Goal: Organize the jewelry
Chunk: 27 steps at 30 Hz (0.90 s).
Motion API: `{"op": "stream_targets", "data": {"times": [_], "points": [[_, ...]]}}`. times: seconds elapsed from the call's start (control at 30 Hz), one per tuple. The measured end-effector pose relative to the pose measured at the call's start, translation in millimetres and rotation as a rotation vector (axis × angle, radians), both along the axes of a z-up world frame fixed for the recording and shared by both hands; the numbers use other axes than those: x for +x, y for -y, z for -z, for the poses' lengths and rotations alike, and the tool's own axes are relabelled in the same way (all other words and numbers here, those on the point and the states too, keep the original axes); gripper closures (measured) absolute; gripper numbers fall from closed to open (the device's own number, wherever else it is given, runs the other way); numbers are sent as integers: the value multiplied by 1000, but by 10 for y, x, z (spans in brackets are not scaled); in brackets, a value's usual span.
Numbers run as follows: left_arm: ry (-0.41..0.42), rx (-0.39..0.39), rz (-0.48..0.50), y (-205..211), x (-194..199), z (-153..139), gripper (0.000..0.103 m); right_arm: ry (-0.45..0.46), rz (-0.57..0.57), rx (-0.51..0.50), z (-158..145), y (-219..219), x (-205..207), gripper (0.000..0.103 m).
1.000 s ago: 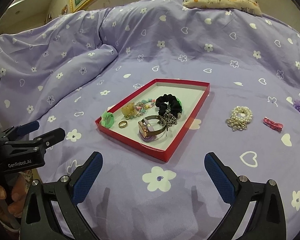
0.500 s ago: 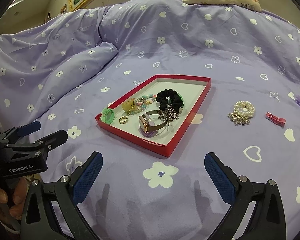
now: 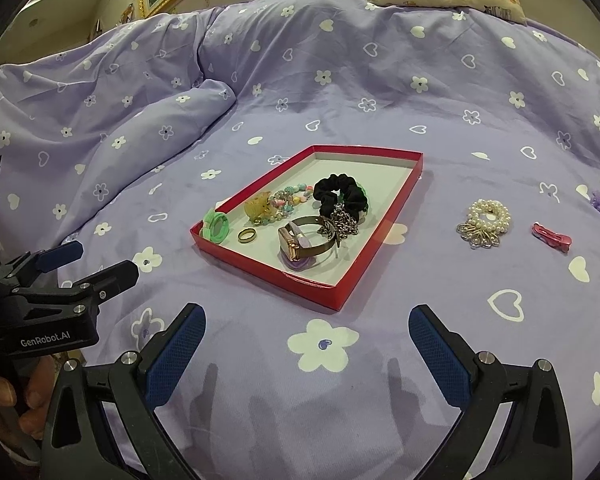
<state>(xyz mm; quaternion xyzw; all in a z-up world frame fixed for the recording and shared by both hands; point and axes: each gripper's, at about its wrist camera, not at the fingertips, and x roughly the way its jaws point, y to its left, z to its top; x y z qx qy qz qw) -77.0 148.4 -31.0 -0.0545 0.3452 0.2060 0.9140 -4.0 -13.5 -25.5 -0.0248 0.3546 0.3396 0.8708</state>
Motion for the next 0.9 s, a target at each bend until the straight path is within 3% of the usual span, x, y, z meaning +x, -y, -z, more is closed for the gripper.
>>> {"op": "stream_targets", "data": {"times": [0.9], "points": [[-6,2,-5,11,-1,15,0,9,-8,-8,-31,-10,-22,0]]}}
